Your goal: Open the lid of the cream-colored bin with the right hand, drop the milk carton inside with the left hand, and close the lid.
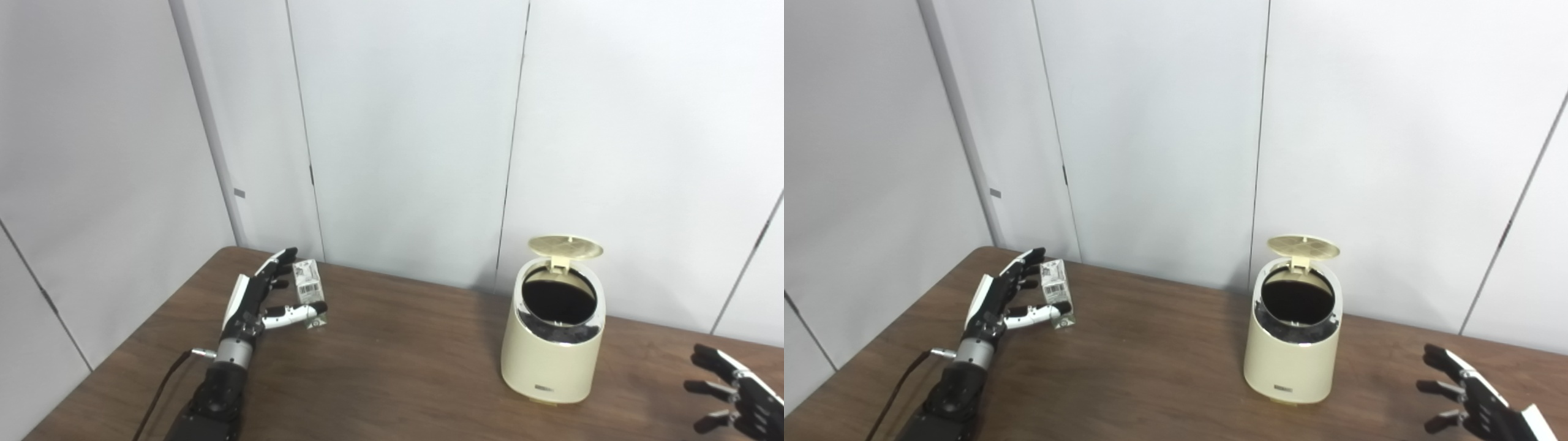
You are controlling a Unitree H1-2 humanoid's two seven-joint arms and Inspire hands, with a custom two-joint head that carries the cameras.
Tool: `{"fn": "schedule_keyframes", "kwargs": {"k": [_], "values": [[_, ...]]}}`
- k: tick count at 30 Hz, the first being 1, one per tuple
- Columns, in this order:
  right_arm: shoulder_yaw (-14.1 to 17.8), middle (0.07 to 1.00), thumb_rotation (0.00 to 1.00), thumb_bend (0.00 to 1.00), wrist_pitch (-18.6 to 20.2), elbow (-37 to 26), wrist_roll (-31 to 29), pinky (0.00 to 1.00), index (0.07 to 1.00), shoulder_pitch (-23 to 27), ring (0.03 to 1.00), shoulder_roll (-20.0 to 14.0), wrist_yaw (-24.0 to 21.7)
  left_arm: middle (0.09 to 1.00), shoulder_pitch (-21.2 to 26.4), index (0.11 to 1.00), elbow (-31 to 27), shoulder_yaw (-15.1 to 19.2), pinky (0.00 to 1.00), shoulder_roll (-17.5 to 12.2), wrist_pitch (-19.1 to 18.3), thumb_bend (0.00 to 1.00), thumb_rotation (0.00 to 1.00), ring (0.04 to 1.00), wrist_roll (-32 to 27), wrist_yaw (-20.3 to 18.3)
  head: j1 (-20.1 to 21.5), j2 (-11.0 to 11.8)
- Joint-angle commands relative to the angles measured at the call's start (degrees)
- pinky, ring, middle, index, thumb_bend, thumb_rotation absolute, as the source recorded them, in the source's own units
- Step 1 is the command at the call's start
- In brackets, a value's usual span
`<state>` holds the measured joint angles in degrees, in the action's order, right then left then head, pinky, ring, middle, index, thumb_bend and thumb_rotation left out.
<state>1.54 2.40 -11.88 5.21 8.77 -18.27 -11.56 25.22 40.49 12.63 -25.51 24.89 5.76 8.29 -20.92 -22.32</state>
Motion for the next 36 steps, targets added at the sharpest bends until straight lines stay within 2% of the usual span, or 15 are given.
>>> {"fn": "schedule_keyframes", "kwargs": {"k": [1,9,16,22,28,32,36], "values": [[0.8,0.877,0.42,0.93,-0.2,-2.2,-0.7,0.51,0.865,1.2,0.770,-0.9,0.2,0.862,2.8,0.890,0.4,0.4,0.74,-1.3,2.0,1.00,0.25,0.834,-1.4,1.6,-0.2,-0.1],[1.0,0.868,0.43,0.94,0.2,-2.8,-0.9,0.52,0.853,0.6,0.757,-1.4,0.0,0.837,3.5,0.872,3.3,-0.1,0.76,-0.6,2.0,1.00,0.27,0.810,-2.2,4.5,-0.2,-0.5],[1.0,0.882,0.43,0.93,0.0,-3.1,-0.5,0.53,0.856,0.1,0.770,-1.9,-0.1,0.833,4.2,0.858,5.8,0.2,0.77,-0.2,2.0,1.00,0.22,0.809,-3.9,4.3,0.1,-0.8],[0.9,0.880,0.44,0.93,0.2,-3.4,-0.2,0.53,0.854,0.0,0.769,-2.0,0.1,0.814,4.7,0.851,7.6,-0.9,0.81,-0.4,2.0,1.00,0.23,0.803,-3.7,4.9,0.5,-0.9],[0.9,0.878,0.44,0.94,1.8,-4.0,-0.2,0.52,0.854,0.0,0.763,-2.3,0.1,0.806,5.1,0.840,8.8,-2.5,0.76,-0.5,2.0,1.00,0.24,0.774,-2.2,6.7,0.7,-1.2],[0.9,0.877,0.44,0.94,2.2,-4.4,-0.3,0.52,0.854,-0.1,0.763,-2.3,0.2,0.797,5.2,0.832,8.9,-3.5,0.75,-0.5,2.0,1.00,0.25,0.773,-2.3,6.5,0.9,-1.4],[0.9,0.873,0.43,0.94,2.6,-4.6,-0.3,0.52,0.853,-0.2,0.760,-2.2,0.2,0.797,5.4,0.826,9.0,-3.5,0.76,-0.2,2.0,1.00,0.24,0.778,-3.7,4.7,0.9,-1.6]]}}
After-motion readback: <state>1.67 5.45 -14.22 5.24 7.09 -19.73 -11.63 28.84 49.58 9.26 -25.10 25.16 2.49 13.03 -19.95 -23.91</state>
